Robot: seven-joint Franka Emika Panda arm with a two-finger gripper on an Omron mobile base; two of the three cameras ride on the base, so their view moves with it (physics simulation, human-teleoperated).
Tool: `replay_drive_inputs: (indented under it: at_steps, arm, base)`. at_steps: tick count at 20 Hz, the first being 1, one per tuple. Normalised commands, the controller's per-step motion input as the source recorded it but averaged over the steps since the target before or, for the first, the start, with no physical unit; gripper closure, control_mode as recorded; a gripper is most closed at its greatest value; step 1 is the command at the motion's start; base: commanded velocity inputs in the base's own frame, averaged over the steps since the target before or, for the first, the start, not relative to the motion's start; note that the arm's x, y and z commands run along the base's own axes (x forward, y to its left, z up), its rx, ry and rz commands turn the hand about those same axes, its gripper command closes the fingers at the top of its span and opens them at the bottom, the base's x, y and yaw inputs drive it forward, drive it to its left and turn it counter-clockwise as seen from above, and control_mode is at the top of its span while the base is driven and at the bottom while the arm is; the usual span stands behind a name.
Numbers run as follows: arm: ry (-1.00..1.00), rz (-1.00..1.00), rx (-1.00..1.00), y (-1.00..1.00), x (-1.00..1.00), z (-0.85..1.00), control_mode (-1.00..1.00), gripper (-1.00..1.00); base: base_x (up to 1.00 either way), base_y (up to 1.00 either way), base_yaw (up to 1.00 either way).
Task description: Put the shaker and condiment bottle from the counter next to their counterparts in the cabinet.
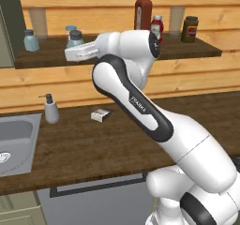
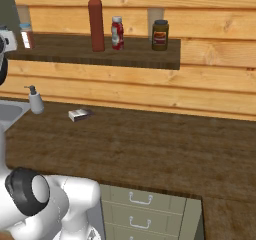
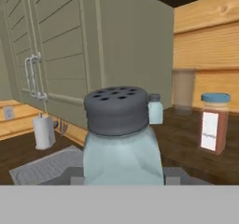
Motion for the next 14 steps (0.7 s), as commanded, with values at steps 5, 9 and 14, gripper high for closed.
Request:
replay_drive_inputs:
  at_steps: [5,9,14]
  arm:
    - [0.14,-0.09,0.16,0.18,0.25,0.01,-1.0,1.0]
    - [0.4,-0.05,0.16,0.19,0.43,0.0,-1.0,1.0]
    - [0.15,-0.09,0.03,0.23,0.28,0.06,-1.0,1.0]
  base:
    - [0.0,0.0,0.0]
    - [0.0,0.0,0.0]
    - [0.0,0.0,0.0]
